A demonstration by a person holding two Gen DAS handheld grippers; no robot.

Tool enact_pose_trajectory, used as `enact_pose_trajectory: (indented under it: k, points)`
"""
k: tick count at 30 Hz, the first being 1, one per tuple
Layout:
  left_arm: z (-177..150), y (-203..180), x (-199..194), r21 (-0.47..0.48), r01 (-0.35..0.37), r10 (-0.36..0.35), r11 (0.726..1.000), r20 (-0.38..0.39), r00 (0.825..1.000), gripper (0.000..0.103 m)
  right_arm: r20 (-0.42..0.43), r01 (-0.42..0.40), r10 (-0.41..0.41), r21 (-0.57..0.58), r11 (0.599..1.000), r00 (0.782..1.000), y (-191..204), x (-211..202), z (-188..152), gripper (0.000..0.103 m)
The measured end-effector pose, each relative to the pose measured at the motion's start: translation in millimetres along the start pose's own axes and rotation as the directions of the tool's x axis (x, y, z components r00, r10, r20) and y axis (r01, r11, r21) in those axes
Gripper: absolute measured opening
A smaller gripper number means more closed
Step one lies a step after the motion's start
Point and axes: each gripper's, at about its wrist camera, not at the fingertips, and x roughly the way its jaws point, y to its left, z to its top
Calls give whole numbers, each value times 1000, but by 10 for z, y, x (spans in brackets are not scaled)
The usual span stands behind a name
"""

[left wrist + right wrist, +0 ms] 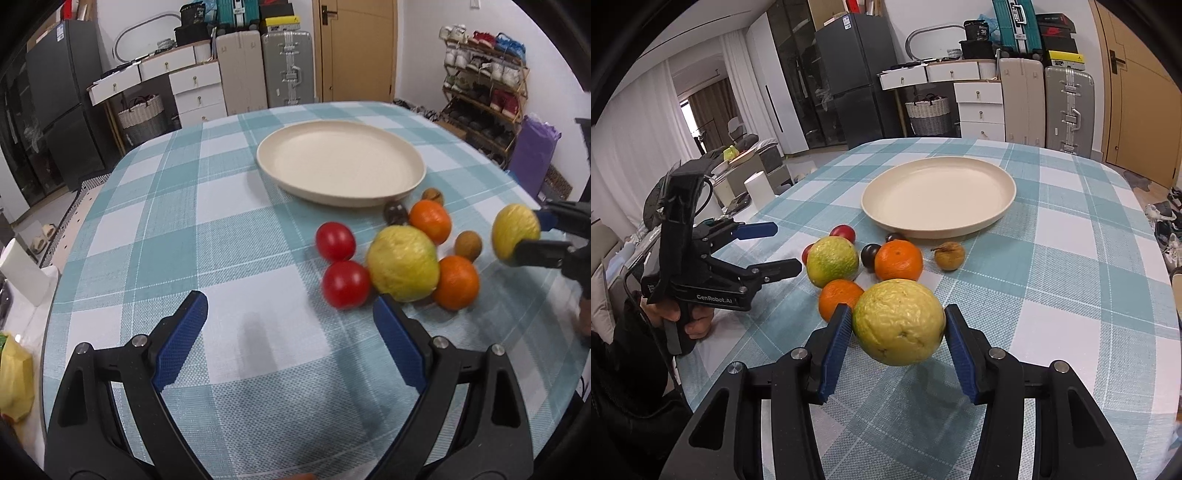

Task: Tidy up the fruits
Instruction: 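Grasp a red tomato with the left tool and lift it while the right tool holds the yellow fruit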

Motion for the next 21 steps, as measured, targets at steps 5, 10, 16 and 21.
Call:
enact_pose_trajectory:
  k: [5,10,16,21]
  points:
    - [21,-25,76,15,7,-6,1000,-19,1000,91,-4,4,-4,0,1000,1000,-5,3,5,52]
    - [58,-53,155,16,5,-5,1000,-44,999,91,-8,3,-3,-2,1000,1000,-2,3,0,52]
    - [83,-49,202,13,23,-22,1000,-54,998,81,-9,9,-9,2,1000,1000,-20,10,-3,52]
    - [74,-91,246,34,60,-57,998,-74,996,56,-10,9,-9,9,1000,1000,-42,5,-4,52]
